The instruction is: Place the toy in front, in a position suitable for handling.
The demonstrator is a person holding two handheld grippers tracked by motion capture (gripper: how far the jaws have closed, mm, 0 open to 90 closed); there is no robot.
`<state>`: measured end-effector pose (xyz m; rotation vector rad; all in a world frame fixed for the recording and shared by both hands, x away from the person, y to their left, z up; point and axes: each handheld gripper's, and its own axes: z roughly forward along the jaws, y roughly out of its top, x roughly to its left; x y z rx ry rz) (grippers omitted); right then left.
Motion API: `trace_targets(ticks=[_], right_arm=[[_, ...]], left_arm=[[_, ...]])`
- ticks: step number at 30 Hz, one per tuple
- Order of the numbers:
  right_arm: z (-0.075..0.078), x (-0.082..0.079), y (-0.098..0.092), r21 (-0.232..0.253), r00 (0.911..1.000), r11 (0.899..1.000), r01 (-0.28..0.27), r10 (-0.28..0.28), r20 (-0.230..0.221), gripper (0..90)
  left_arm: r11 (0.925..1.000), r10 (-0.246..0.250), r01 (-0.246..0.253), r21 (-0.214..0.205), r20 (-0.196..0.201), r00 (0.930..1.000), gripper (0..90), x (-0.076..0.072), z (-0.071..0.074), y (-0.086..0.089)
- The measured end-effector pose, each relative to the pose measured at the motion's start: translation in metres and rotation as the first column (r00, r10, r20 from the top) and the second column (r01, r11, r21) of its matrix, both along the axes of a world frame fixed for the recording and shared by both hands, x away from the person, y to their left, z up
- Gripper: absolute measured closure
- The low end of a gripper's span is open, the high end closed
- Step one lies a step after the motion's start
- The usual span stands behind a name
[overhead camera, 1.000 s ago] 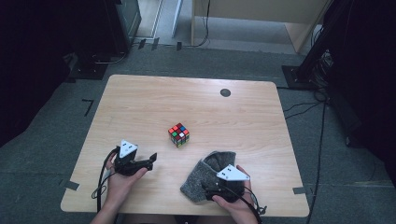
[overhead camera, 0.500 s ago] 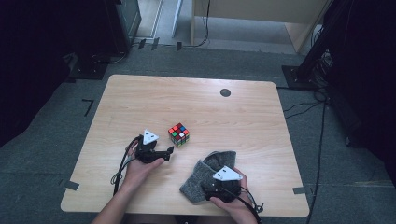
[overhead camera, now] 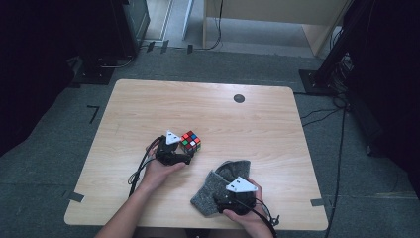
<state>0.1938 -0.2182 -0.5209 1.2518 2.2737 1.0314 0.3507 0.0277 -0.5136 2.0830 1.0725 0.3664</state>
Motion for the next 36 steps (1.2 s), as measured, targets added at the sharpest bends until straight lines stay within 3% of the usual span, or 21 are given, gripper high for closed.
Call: trace_targets(ticks=[10, 14, 19, 20, 23, 26, 29, 31, 33, 36], right_arm=[[0.0, 0.0, 0.0, 0.001, 1.0, 1.0, -0.002, 0.002, 0.005, 18.6], [0.0, 0.0, 0.0, 0.001, 1.0, 1.0, -0.002, 0.002, 0.005, 18.5], [-0.001, 0.0, 0.001, -0.001, 1.0, 1.0, 0.001, -0.001, 0.007, 18.2], [-0.001, 0.0, 0.001, -0.002, 1.0, 1.0, 0.001, -0.001, 0.008, 18.2], [0.0, -0.001, 0.001, -0.013, 0.9999, 1.0, -0.003, 0.004, 0.014, 18.7], [0.0, -0.002, 0.002, -0.019, 0.9998, 1.0, -0.007, 0.007, 0.019, 20.9], [0.001, -0.002, 0.002, -0.02, 0.9996, 1.0, -0.02, 0.02, 0.021, 29.3], [0.002, -0.003, 0.003, -0.022, 0.9991, 0.999, -0.032, 0.032, 0.027, 39.6], [0.004, -0.003, 0.003, -0.026, 0.9989, 0.999, -0.034, 0.035, 0.031, 55.5], [0.007, 0.001, -0.001, -0.009, 0.9986, 0.999, -0.053, 0.053, 0.006, 68.3]], left_arm=[[0.9958, -0.047, 0.046, 0.079, 0.013, 0.9988, 22.7, 0.009, -0.003, -0.01], [0.9948, -0.046, 0.044, 0.092, 0.024, 0.9986, 24.8, 0.009, -0.003, -0.012], [0.9953, -0.038, 0.035, 0.09, 0.03, 0.9989, 34.2, 0.008, -0.002, -0.012], [0.9961, -0.026, 0.024, 0.085, 0.02, 0.9995, 34.2, 0.009, -0.001, -0.01], [0.9995, -0.001, 0.0, -0.03, -0.032, 0.9995, 34.4, 0.01, 0.001, 0.002], [0.9974, 0.009, -0.01, -0.072, -0.02, 0.9998, 34.4, 0.004, 0.007, 0.013], [0.9964, -0.013, 0.012, -0.084, -0.009, 0.9999, 34.4, -0.008, 0.015, 0.022], [0.9947, -0.049, 0.048, -0.091, -0.001, 0.9988, 34.4, -0.019, 0.02, 0.027], [0.993, -0.077, 0.078, -0.089, 0.018, 0.9969, 34.3, -0.031, 0.025, 0.03], [0.9895, -0.109, 0.112, -0.091, 0.044, 0.9931, 34.4, -0.049, 0.031, 0.033]])
